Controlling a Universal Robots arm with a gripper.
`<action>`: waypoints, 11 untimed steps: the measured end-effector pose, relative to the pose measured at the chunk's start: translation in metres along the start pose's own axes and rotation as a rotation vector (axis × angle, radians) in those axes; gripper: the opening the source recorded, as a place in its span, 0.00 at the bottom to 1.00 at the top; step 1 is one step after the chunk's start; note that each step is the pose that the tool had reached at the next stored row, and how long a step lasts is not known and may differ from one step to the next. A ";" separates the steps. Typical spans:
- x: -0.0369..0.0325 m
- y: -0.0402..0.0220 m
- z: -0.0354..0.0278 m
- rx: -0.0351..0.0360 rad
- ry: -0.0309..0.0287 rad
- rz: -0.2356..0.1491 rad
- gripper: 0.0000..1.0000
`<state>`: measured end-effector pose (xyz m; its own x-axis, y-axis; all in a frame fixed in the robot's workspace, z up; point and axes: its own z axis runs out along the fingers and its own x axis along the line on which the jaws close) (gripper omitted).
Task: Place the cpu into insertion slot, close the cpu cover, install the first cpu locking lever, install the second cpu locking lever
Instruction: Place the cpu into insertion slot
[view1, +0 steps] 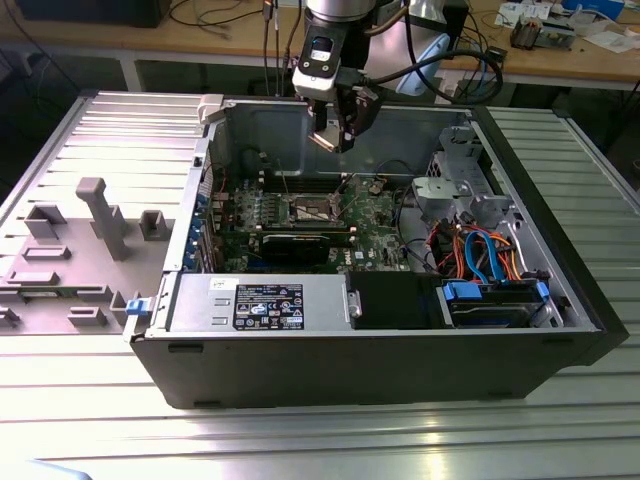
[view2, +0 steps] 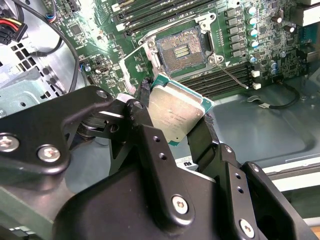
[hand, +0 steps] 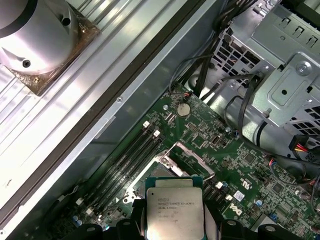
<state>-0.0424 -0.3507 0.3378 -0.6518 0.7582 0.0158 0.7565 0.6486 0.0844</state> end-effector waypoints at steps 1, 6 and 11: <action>0.0000 0.0000 0.0000 0.0001 -0.0002 0.001 0.55; 0.0000 0.0000 0.0002 0.0003 -0.0010 0.007 0.55; 0.0000 0.0000 0.0003 0.0002 -0.0014 0.011 0.55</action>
<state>-0.0424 -0.3507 0.3375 -0.6432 0.7656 0.0154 0.7638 0.6400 0.0840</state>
